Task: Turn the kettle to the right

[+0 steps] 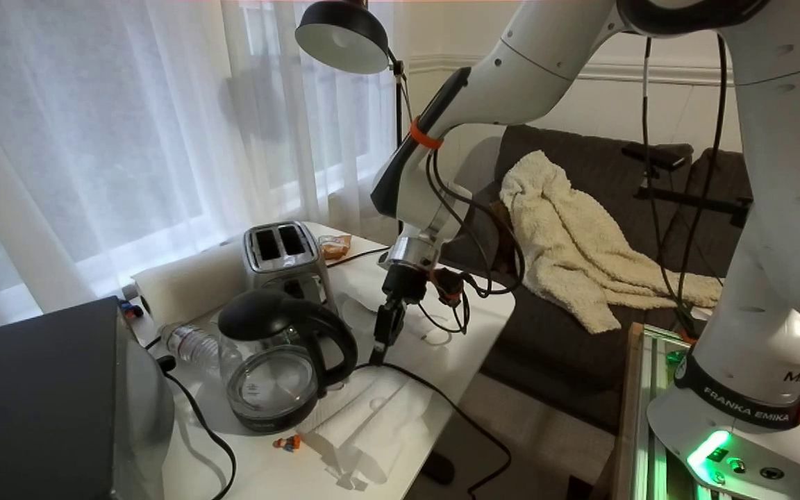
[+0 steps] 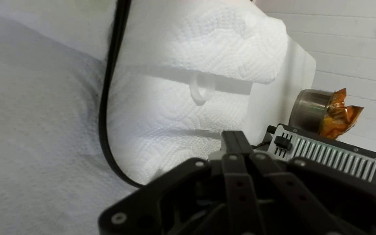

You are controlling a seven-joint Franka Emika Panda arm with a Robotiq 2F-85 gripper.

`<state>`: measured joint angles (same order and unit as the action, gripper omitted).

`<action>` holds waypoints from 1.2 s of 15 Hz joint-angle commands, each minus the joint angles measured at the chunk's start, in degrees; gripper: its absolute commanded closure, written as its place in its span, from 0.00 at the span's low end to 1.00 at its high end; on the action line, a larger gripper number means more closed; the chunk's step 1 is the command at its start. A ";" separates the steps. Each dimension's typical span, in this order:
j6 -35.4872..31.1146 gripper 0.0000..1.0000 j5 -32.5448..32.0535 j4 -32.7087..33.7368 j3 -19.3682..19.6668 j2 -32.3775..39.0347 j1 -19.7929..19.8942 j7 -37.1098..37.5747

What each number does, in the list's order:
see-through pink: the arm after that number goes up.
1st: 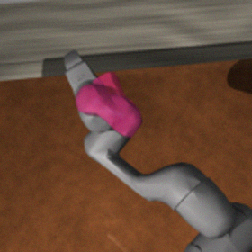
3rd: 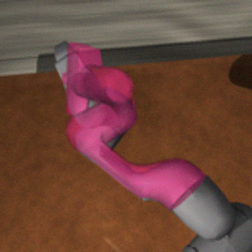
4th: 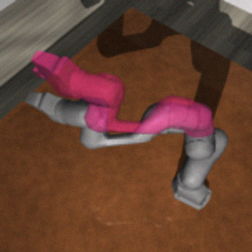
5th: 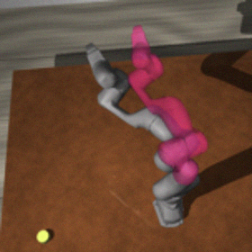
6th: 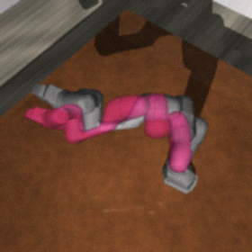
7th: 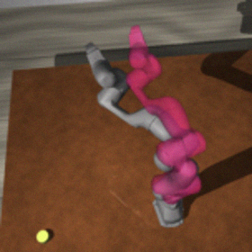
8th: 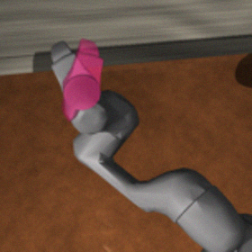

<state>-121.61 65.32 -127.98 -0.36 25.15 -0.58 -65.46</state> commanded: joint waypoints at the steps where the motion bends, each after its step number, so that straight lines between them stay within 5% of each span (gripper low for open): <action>1: -0.36 1.00 -0.29 1.00 -0.71 0.93 0.45 -0.31; 18: 4.15 1.00 8.33 11.43 -3.01 12.63 2.71 -0.64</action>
<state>-119.73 70.84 -118.90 -2.77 34.87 0.74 -65.41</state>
